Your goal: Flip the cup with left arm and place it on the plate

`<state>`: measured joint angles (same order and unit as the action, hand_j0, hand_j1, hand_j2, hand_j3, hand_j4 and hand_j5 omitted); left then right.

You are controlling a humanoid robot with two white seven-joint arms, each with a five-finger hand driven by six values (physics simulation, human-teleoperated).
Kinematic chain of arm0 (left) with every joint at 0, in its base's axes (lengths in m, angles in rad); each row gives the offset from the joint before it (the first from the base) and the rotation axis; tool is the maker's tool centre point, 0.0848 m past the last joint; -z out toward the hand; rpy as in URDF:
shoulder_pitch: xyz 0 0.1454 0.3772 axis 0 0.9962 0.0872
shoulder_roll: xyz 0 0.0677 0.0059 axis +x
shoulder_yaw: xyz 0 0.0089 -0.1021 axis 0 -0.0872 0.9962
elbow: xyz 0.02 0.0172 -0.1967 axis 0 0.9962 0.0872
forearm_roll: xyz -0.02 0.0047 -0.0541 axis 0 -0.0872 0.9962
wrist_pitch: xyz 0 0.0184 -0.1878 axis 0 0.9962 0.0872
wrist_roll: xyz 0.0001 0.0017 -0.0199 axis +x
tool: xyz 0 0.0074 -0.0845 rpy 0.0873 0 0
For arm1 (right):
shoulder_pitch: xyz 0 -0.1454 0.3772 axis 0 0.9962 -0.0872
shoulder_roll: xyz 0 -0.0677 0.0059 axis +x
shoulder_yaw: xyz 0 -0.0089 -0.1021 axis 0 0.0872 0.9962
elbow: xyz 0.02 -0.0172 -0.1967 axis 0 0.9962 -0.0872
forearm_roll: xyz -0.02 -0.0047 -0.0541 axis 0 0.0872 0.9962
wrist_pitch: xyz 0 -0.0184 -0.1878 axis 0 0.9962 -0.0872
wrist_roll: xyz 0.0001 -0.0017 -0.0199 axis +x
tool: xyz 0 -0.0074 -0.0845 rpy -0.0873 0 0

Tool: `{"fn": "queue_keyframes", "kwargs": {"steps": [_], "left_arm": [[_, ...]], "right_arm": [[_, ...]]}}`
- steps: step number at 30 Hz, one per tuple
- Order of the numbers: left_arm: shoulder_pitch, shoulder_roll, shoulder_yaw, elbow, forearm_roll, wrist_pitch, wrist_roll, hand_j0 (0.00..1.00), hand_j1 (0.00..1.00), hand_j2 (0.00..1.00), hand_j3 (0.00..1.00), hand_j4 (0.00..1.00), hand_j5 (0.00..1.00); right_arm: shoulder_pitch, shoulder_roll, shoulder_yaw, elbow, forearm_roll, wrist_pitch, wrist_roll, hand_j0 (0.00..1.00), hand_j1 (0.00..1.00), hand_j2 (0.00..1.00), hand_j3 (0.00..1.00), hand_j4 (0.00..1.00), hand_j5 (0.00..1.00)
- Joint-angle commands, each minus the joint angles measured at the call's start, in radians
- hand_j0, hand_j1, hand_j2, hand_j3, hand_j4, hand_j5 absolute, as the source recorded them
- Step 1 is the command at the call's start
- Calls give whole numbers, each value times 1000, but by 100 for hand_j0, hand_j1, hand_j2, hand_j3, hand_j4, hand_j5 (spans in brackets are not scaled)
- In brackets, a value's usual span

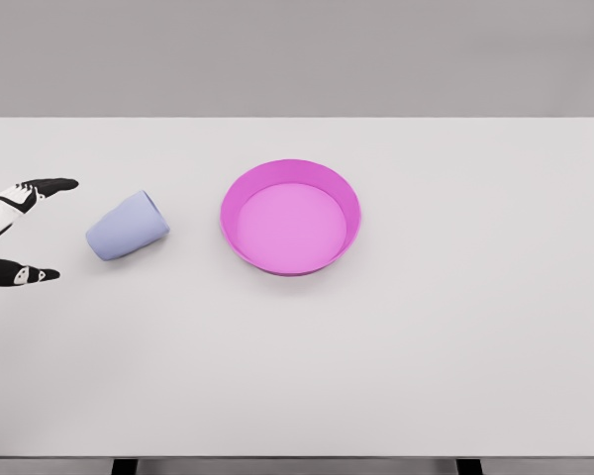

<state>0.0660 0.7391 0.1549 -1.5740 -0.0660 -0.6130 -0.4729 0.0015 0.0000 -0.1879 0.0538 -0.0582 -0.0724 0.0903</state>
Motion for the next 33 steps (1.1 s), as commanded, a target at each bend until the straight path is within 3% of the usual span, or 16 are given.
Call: {"fn": "queue_keyframes", "kwargs": {"steps": [1,10,13,16,18,22,30,33], "left_arm": [[0,2,0,-1,9,2,0,100,100,100,100,100,100],[6,-3,11,5,8,2,-1,100,100,100,100,100,100],[9,-6,18,0,14,2,-56,100,100,100,100,100,100],[136,-1,117,-46,21,2,-62,100,100,100,100,100,100],[173,11,118,-49,21,2,-64,100,100,100,100,100,100],[176,13,181,-86,41,2,-78,100,100,100,100,100,100],[163,11,172,-179,81,50,-102,100,100,100,100,100,100],[107,28,170,-181,80,55,-102,100,100,100,100,100,100]], "right_arm": [[0,0,1,0,0,0,0,100,100,100,100,100,100],[0,0,-1,0,1,0,2,100,100,100,100,100,100],[0,0,-1,0,1,0,2,100,100,100,100,100,100],[0,0,-1,0,1,0,2,100,100,100,100,100,100],[0,0,-1,0,1,0,2,100,100,100,100,100,100],[0,0,-1,0,1,0,2,100,100,100,100,100,100],[0,0,1,0,1,0,2,100,100,100,100,100,100],[0,0,1,0,1,0,2,100,100,100,100,100,100]]}}
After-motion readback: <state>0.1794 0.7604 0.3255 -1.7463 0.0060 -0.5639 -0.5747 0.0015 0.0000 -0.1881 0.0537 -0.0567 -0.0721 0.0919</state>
